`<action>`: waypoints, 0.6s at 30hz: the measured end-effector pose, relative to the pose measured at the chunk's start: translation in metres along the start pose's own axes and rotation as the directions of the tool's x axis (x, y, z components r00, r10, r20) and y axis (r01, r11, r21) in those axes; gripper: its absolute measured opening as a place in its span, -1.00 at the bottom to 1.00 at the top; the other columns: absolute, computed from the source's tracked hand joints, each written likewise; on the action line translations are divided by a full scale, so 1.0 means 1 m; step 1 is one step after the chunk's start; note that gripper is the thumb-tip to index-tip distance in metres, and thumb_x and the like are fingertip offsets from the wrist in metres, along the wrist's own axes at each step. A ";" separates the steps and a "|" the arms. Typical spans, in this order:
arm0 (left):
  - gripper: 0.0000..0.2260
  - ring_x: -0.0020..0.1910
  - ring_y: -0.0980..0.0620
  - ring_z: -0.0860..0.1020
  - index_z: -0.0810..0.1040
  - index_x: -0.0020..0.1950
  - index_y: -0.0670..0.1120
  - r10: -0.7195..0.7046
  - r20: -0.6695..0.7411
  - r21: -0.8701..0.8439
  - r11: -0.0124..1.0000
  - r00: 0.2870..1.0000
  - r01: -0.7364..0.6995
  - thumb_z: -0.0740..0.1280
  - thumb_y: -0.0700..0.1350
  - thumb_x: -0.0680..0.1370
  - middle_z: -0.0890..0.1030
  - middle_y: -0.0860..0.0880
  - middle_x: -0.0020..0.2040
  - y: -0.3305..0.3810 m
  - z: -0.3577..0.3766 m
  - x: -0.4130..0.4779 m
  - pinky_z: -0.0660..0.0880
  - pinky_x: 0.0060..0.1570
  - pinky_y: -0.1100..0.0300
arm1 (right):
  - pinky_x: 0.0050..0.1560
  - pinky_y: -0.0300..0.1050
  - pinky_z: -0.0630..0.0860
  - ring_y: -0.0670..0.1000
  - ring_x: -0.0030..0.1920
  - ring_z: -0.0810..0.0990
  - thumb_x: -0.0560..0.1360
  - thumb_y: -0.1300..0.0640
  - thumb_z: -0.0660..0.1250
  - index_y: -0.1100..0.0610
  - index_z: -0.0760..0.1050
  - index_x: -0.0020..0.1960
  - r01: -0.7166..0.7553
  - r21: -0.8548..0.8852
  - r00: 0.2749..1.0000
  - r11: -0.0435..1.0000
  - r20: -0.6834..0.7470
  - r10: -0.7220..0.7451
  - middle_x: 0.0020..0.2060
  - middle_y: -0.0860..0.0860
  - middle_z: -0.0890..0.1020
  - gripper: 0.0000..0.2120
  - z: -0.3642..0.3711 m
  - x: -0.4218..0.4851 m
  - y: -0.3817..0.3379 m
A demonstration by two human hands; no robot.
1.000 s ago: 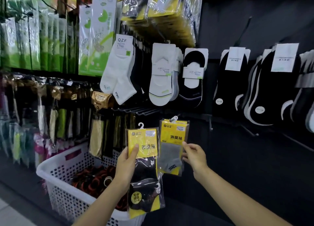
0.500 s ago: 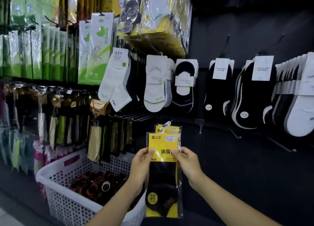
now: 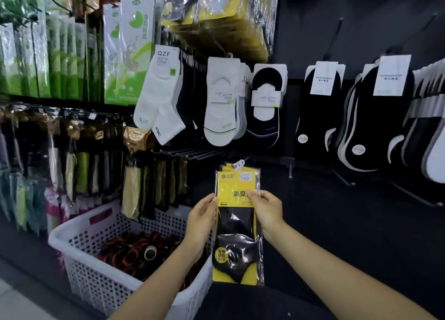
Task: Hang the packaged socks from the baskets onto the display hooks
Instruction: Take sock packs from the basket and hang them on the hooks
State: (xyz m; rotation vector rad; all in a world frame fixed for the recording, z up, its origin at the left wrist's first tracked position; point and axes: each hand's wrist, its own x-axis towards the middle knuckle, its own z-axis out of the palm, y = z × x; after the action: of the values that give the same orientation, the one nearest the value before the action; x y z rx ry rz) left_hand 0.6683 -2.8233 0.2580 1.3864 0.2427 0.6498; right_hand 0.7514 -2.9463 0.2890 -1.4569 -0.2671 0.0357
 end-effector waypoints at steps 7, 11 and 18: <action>-0.62 -0.05 0.24 0.54 0.40 0.39 -0.09 0.030 -0.013 0.056 0.998 0.999 -0.030 0.30 -0.10 0.58 0.59 0.05 0.04 -0.020 0.012 0.023 0.51 -0.07 0.39 | 0.02 -0.03 0.60 0.06 -0.08 0.64 0.51 0.10 0.38 0.18 0.56 -0.12 -0.086 0.034 0.996 0.996 -0.031 0.087 -0.04 0.16 0.67 -0.86 0.003 0.017 0.019; -0.58 -0.01 0.23 0.52 0.38 0.41 -0.13 0.007 -0.018 0.163 0.987 1.000 -0.004 0.30 -0.05 0.58 0.53 -0.07 0.26 -0.034 0.012 0.025 0.42 -0.22 0.58 | 0.23 0.02 0.50 0.11 0.14 0.59 0.55 0.05 0.33 0.15 0.55 0.00 -0.188 -0.070 0.981 0.980 0.030 0.191 0.07 0.12 0.64 -0.84 -0.013 0.013 0.032; -0.65 0.36 -0.03 0.41 0.41 0.34 -0.07 -0.070 0.057 0.282 0.958 0.996 0.051 0.29 -0.02 0.58 0.47 -0.02 0.31 -0.063 0.000 -0.028 0.34 0.18 0.23 | 0.18 -0.09 0.49 0.01 0.16 0.52 0.57 0.03 0.29 0.06 0.46 0.19 -0.283 -0.203 0.937 0.937 0.153 0.315 0.14 -0.01 0.51 -0.78 -0.086 -0.034 0.062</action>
State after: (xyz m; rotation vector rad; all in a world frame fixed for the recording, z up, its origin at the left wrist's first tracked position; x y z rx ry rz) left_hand 0.6635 -2.8411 0.1919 1.6629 0.3325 0.5311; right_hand 0.7444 -3.0291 0.2151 -1.6656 -0.1981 0.4058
